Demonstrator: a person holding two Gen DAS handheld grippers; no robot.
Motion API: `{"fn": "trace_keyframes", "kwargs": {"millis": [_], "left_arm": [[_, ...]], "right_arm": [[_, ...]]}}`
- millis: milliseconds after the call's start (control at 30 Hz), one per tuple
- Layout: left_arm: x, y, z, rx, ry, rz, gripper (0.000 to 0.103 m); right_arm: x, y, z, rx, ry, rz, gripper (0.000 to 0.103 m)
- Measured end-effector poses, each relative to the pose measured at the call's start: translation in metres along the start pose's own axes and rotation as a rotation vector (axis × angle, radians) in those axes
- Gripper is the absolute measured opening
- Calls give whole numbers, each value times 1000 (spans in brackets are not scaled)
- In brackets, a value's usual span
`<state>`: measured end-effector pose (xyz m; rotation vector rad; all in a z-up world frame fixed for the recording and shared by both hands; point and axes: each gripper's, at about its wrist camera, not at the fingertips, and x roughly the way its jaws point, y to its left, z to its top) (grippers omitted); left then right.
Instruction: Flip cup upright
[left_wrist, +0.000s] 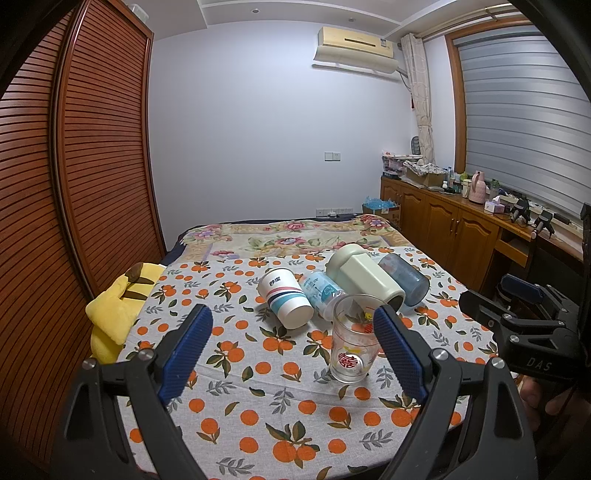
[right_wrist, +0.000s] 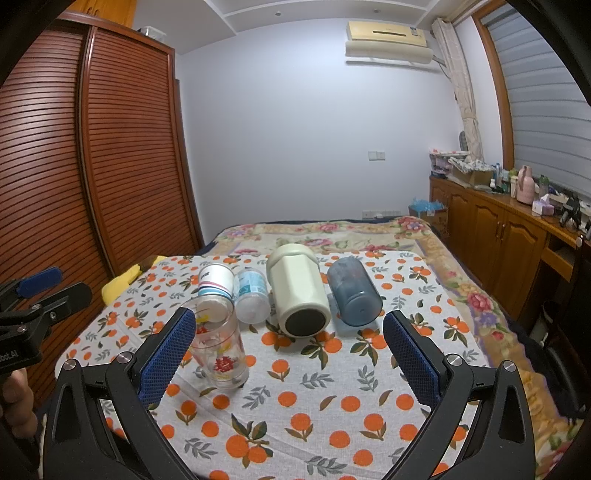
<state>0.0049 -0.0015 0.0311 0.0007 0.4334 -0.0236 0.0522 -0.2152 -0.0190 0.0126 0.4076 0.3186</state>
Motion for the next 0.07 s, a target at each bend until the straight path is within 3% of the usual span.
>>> {"fn": "trace_keyframes", "kwargs": {"millis": [67], "left_arm": [[0, 0, 0, -1, 1, 0, 90]], "right_arm": [[0, 0, 0, -1, 1, 0, 103]]}}
